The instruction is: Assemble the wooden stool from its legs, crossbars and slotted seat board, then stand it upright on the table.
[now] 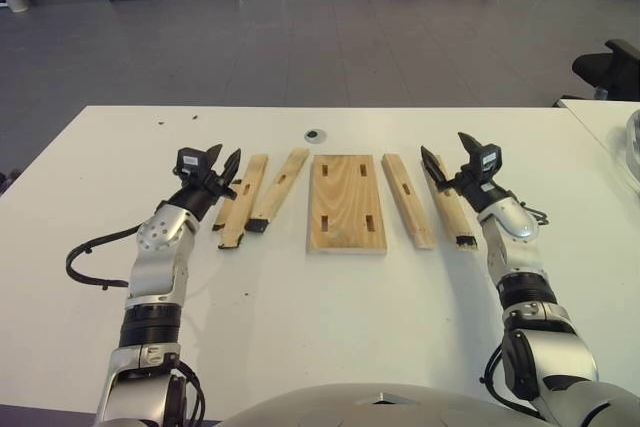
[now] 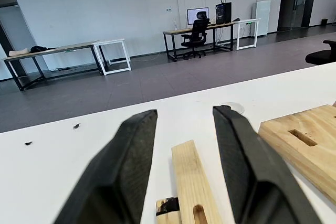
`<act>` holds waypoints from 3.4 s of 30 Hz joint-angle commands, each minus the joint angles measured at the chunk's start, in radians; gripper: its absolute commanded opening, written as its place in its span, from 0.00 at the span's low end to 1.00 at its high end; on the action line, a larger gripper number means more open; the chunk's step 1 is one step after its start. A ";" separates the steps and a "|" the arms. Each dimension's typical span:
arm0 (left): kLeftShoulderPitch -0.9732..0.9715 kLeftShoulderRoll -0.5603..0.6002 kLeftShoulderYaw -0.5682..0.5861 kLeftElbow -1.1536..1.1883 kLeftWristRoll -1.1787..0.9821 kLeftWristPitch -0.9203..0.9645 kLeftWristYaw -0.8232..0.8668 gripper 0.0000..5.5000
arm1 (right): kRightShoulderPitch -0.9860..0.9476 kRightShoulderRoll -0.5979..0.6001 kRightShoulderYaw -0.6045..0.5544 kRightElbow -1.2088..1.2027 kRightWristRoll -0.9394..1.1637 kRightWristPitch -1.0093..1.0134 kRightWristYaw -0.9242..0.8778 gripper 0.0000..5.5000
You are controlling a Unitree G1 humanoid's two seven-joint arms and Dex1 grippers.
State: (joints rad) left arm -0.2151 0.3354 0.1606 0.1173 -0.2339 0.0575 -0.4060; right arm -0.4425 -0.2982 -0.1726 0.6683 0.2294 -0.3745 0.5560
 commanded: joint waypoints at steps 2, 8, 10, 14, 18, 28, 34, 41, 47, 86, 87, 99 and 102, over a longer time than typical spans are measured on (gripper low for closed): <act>0.015 0.000 0.002 0.003 0.001 0.004 -0.003 0.35 | -0.019 -0.025 -0.007 -0.026 0.000 0.029 -0.002 0.81; 0.176 0.068 0.075 0.019 0.004 0.066 0.004 0.35 | 0.025 -0.012 0.013 -0.015 -0.019 0.011 0.011 0.81; 0.227 0.074 0.098 0.018 -0.026 0.102 -0.017 0.35 | 0.037 -0.005 0.018 -0.009 -0.025 0.004 0.005 0.81; 0.312 0.076 0.117 0.045 -0.081 0.167 -0.083 0.35 | 0.050 0.005 0.026 0.005 -0.036 -0.009 -0.004 0.81; 0.339 0.071 0.117 0.087 -0.063 0.136 -0.085 0.48 | 0.045 0.005 0.024 0.028 -0.042 -0.017 -0.006 0.81; 0.443 0.026 0.098 -0.059 -0.091 0.120 -0.095 0.53 | 0.037 0.002 0.027 0.056 -0.043 -0.026 0.003 0.81; 0.367 -0.008 0.045 0.003 -0.050 0.129 -0.055 0.53 | 0.023 0.010 0.029 0.077 -0.046 -0.033 -0.006 0.81; 0.314 -0.020 0.013 0.101 0.027 0.078 0.027 0.49 | 0.007 0.018 0.031 0.101 -0.050 -0.043 -0.011 0.81; 0.337 -0.042 -0.014 0.057 0.035 0.091 0.059 0.30 | 0.011 0.023 0.031 0.114 -0.053 -0.054 -0.022 0.81; 0.048 0.230 -0.446 -0.180 1.299 -0.385 0.697 0.07 | -0.035 0.561 -0.020 -0.604 0.892 0.988 -0.470 0.51; 0.050 0.231 -0.450 -0.180 1.307 -0.384 0.697 0.07 | -0.036 0.561 -0.022 -0.597 0.904 0.988 -0.479 0.47; 0.065 0.256 -0.467 -0.176 1.334 -0.386 0.708 0.07 | -0.015 0.553 -0.010 -0.583 0.996 0.991 -0.531 0.10; 0.064 0.260 -0.474 -0.168 1.332 -0.393 0.708 0.07 | -0.003 0.547 -0.007 -0.589 0.988 0.966 -0.534 0.10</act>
State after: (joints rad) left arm -0.1506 0.5778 -0.3012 -0.0588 1.0923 -0.3212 0.3114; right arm -0.4712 0.1601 -0.1835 0.0980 1.2301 0.6104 0.0338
